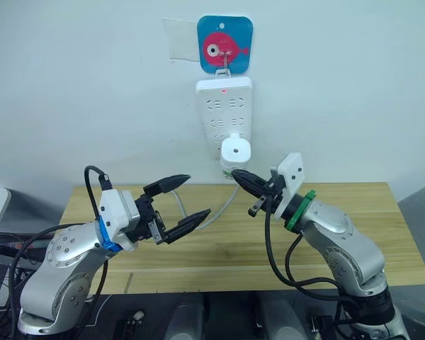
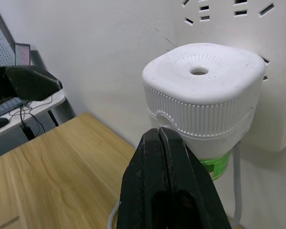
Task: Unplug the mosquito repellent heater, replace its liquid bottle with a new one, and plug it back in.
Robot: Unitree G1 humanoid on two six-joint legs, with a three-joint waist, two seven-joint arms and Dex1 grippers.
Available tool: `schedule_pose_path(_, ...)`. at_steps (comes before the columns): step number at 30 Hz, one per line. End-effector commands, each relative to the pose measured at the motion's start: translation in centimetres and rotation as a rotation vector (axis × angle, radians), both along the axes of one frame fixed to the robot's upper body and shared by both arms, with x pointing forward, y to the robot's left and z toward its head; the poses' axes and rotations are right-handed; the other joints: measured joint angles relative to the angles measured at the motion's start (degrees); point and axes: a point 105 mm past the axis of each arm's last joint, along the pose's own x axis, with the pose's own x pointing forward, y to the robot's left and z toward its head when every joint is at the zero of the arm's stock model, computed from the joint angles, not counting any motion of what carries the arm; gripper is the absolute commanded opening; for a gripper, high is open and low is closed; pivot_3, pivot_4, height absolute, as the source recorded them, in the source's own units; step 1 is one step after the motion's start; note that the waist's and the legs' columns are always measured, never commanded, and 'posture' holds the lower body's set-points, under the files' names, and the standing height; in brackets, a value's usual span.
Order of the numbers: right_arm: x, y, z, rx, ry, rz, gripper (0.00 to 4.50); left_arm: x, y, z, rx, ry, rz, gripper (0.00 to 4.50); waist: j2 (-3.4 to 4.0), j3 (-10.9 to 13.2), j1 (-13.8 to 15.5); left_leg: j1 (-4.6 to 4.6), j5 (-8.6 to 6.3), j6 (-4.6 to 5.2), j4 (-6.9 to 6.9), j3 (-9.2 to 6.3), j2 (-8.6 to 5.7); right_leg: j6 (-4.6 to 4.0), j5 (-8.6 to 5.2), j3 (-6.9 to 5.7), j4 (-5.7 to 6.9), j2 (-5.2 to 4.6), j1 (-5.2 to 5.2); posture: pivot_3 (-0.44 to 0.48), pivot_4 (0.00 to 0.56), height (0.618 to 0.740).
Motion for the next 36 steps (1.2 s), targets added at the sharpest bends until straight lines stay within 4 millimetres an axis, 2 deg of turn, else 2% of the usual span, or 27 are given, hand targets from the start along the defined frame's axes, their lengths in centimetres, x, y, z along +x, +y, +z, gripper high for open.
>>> schedule_pose_path(1,0.8,-2.0,2.9,0.067,-0.088,-0.126,0.03,-0.2,-0.2,0.4,-0.006,-0.026,-0.012,4.50,0.00,0.0,0.0,0.00,0.00,0.00,0.00,-0.01,0.00,-0.01,0.00,0.00,0.00,0.00,0.00,-0.022,0.266,0.740)
schedule_pose_path(6,0.2,-1.7,2.5,0.053,-0.080,-0.103,0.03,-0.3,-0.3,0.3,-0.006,-0.028,-0.020,4.50,0.01,0.0,0.0,0.00,0.00,0.00,-0.01,-0.01,0.00,-0.01,0.00,-0.01,-0.01,0.00,0.00,-0.022,0.259,0.740)
schedule_pose_path(14,-2.1,-1.9,1.3,-0.041,-0.088,0.017,0.03,0.3,0.5,0.2,-0.023,-0.004,0.031,4.50,0.00,0.0,0.0,-0.01,0.00,0.00,-0.06,-0.02,-0.01,-0.01,0.00,-0.03,-0.06,0.00,0.00,-0.017,0.254,0.740)
schedule_pose_path(16,-2.5,-2.2,1.3,-0.057,-0.098,0.036,0.59,0.6,0.8,0.1,-0.023,0.006,0.056,4.50,0.00,0.0,0.0,-0.01,0.00,0.00,-0.08,-0.01,-0.01,-0.01,0.00,-0.04,-0.07,0.00,0.00,-0.011,0.251,0.740)
schedule_pose_path(22,-2.8,-4.3,1.8,-0.114,-0.169,0.041,2.82,2.3,2.3,-0.5,0.097,-0.015,0.236,4.50,0.00,0.0,0.1,-0.01,0.00,0.00,-0.08,-0.01,-0.01,-0.01,0.00,-0.04,-0.08,0.01,0.01,0.005,0.247,0.740)
schedule_pose_path(26,-3.2,-5.4,2.3,-0.154,-0.220,0.060,4.28,2.5,3.1,-0.5,0.125,-0.028,0.286,4.50,-0.01,0.0,0.4,-0.01,0.00,0.00,-0.08,0.04,-0.01,-0.01,0.00,-0.07,-0.08,0.01,0.00,0.017,0.241,0.740)
schedule_pose_path(27,-3.1,-5.7,2.3,-0.168,-0.232,0.054,4.47,2.4,3.1,-0.5,0.122,-0.024,0.286,4.50,-0.01,0.0,0.4,-0.01,0.00,0.00,-0.08,0.03,-0.01,-0.01,0.00,-0.07,-0.09,0.01,0.01,0.017,0.241,0.740)
schedule_pose_path(36,-3.2,-6.1,1.8,-0.203,-0.251,0.063,4.47,1.9,2.3,-0.7,0.111,-0.006,0.251,4.50,-0.02,0.0,0.5,-0.01,0.00,0.00,-0.07,0.04,0.00,-0.01,0.00,-0.03,-0.09,0.00,0.01,0.023,0.247,0.740)
